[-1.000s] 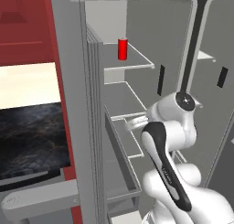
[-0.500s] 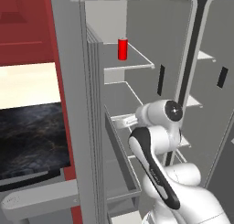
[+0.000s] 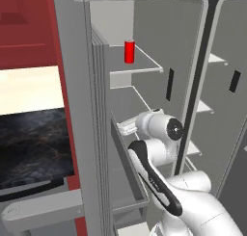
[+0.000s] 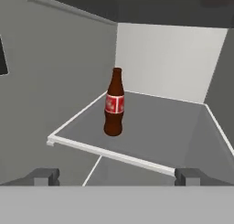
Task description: Open the fridge, grab two sodas, and place both sodas inside the bowl with ice on the dining counter.
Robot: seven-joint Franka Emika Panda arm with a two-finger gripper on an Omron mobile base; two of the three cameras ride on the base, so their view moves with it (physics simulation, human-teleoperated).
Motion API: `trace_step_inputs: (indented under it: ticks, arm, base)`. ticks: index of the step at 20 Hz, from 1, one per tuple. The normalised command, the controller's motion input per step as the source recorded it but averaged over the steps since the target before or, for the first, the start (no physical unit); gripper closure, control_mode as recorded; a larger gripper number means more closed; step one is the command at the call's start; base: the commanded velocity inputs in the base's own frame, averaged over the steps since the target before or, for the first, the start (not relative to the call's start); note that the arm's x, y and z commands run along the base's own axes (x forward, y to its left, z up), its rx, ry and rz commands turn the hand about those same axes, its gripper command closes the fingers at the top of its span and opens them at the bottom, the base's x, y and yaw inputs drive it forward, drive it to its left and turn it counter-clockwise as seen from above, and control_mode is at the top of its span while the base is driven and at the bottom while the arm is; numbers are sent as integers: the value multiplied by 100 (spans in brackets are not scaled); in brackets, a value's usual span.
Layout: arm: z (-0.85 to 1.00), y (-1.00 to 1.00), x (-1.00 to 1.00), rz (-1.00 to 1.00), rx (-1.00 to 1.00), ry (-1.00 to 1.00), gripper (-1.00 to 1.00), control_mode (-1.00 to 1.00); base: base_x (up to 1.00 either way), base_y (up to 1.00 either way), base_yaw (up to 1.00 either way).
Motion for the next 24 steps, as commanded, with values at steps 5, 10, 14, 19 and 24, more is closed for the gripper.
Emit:
trace_step_inputs:
  ticks: [5,10,14,19,24]
  arm:
    - [0,0,36,1,2,-7,-100,-100]
    - [0,1,55,0,3,0,-100,-100]
    - [0,8,51,0,1,0,-100,-100]
    - [0,26,41,0,0,0,-100,-100]
    - [0,42,42,0,0,1,-100,-100]
  base:
    - [0,0,0]
    - [0,0,0]
    - [0,0,0]
    - [0,0,0]
    - [0,0,0]
